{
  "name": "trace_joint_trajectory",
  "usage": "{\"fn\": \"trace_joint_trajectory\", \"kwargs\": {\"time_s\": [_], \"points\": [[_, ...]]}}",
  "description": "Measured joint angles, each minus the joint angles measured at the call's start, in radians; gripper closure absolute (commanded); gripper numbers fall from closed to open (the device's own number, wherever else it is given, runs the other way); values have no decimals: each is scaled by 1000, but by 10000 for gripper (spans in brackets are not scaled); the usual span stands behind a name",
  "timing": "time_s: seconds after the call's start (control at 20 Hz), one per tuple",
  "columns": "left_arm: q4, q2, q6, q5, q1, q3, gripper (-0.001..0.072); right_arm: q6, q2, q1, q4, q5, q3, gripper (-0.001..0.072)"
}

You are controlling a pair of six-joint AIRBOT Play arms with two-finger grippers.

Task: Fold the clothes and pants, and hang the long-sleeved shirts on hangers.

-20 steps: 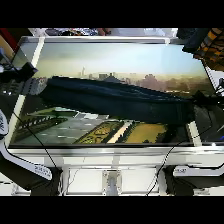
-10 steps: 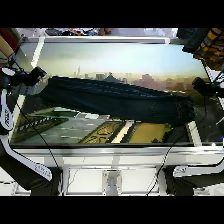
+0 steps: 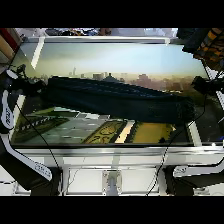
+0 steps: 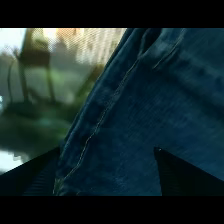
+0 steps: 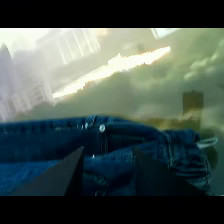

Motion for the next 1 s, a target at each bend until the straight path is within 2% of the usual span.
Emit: {"fn": "trace_joint_trajectory", "kwargs": {"time_s": [0.15, 0.3, 0.35, 0.4, 0.55, 0.8, 1.0], "points": [[15, -19, -11, -28, 0, 0, 48, -1, 0, 0, -2, 40, 2, 371], [35, -35, -21, -57, 1, 2, 365, -2, 0, 0, -3, 69, 3, 371], [44, -40, -29, -81, 2, 1, 535, -2, 0, 0, -3, 76, 3, 371], [56, -44, -39, -109, 1, 1, 643, -2, 0, 0, -3, 81, 3, 371], [94, -49, -53, -191, 0, 1, 664, -2, 0, 0, -5, 105, 3, 371], [211, -35, -49, -415, 1, -26, 667, -2, 0, 0, -13, 152, 3, 372], [308, 105, -44, -401, 43, -228, 664, -12, 0, 0, -52, 224, 3, 373]]}}
